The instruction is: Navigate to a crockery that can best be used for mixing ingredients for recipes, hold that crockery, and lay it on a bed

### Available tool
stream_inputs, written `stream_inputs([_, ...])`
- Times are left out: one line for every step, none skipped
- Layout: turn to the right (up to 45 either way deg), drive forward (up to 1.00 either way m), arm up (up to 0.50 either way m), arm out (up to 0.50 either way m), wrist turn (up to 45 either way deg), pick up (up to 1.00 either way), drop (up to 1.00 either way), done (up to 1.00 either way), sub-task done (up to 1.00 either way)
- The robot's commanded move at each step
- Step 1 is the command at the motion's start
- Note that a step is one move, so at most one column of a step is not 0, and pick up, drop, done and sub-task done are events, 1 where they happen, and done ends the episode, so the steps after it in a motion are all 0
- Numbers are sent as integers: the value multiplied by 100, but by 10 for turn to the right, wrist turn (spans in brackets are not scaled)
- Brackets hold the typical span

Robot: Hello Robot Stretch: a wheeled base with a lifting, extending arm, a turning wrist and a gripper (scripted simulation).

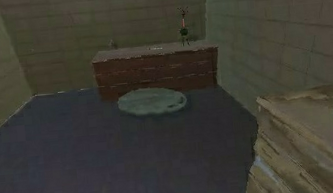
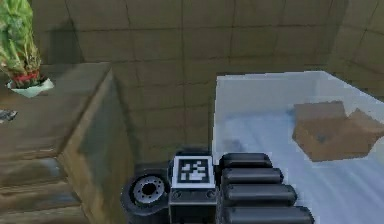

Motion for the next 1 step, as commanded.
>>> stream_inputs([450, 0, 0, 0, 0, 0, 0, 0, 0])
